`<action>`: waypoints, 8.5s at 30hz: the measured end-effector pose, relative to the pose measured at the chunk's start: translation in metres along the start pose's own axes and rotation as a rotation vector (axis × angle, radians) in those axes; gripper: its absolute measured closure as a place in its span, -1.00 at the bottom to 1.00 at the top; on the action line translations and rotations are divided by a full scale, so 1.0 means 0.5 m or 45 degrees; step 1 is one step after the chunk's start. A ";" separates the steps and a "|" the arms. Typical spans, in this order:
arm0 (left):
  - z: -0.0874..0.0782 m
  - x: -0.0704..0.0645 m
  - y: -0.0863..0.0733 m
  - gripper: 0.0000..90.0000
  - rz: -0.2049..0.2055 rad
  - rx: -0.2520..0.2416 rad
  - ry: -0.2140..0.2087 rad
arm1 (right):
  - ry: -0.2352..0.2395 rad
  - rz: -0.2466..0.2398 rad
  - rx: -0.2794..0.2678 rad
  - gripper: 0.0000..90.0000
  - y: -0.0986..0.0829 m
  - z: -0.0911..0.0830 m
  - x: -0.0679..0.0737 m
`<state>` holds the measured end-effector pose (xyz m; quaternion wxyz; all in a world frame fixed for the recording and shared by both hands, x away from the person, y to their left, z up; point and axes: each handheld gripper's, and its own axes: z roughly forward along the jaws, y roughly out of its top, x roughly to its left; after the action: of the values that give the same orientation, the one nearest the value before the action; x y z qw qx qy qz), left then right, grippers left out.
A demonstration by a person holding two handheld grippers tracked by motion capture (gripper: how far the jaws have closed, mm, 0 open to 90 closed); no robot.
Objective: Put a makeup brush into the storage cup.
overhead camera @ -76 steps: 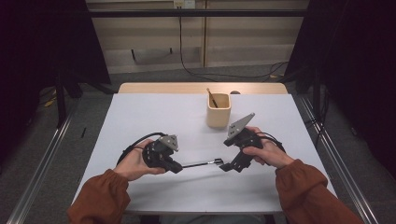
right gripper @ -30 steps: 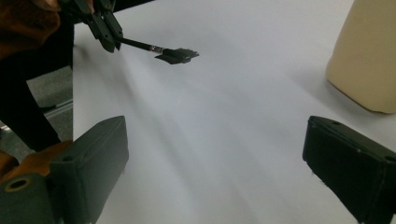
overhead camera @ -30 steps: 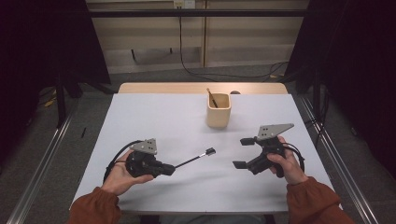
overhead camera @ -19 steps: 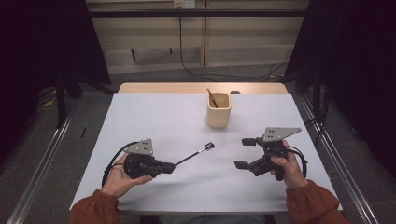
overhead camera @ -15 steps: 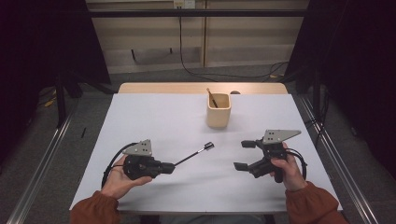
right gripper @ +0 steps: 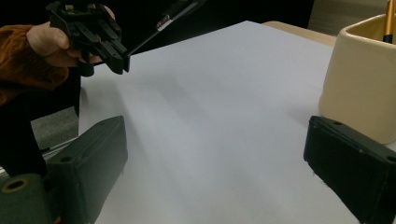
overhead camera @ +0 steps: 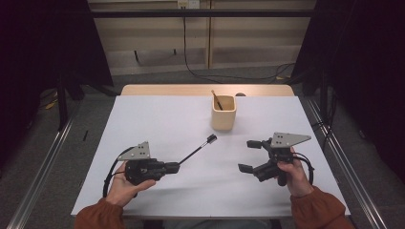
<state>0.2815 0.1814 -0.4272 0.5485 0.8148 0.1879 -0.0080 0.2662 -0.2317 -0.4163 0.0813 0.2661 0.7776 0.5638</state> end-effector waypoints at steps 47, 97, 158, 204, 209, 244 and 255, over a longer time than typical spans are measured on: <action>0.019 -0.028 0.008 0.90 0.041 -0.278 -0.002 | 0.113 -0.004 -0.116 -0.73 0.040 0.042 0.023; 0.041 -0.034 0.014 0.90 0.075 -0.260 -0.013 | 0.264 0.016 -0.170 0.24 0.116 0.121 0.035; 0.036 -0.037 0.011 -0.74 -0.002 -0.270 0.187 | 0.384 0.081 -0.152 0.90 0.115 0.107 0.027; -0.066 -0.024 -0.047 -0.96 -0.064 -0.315 0.429 | 0.103 0.093 -0.103 0.90 0.105 0.016 -0.029; -0.065 -0.029 -0.049 -0.96 -0.052 -0.297 0.426 | 0.059 0.094 -0.120 0.90 0.116 -0.002 -0.040; -0.111 -0.043 -0.079 -0.95 -0.068 -0.295 0.520 | -0.157 0.018 -0.105 0.90 0.249 0.002 -0.146; -0.113 -0.043 -0.078 -0.95 -0.065 -0.295 0.524 | -0.217 0.041 -0.106 0.90 0.284 0.020 -0.181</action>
<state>0.2386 0.2383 -0.4348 0.5880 0.7259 0.3160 0.1659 0.3927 -0.2377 -0.3049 0.1489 0.3218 0.7395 0.5722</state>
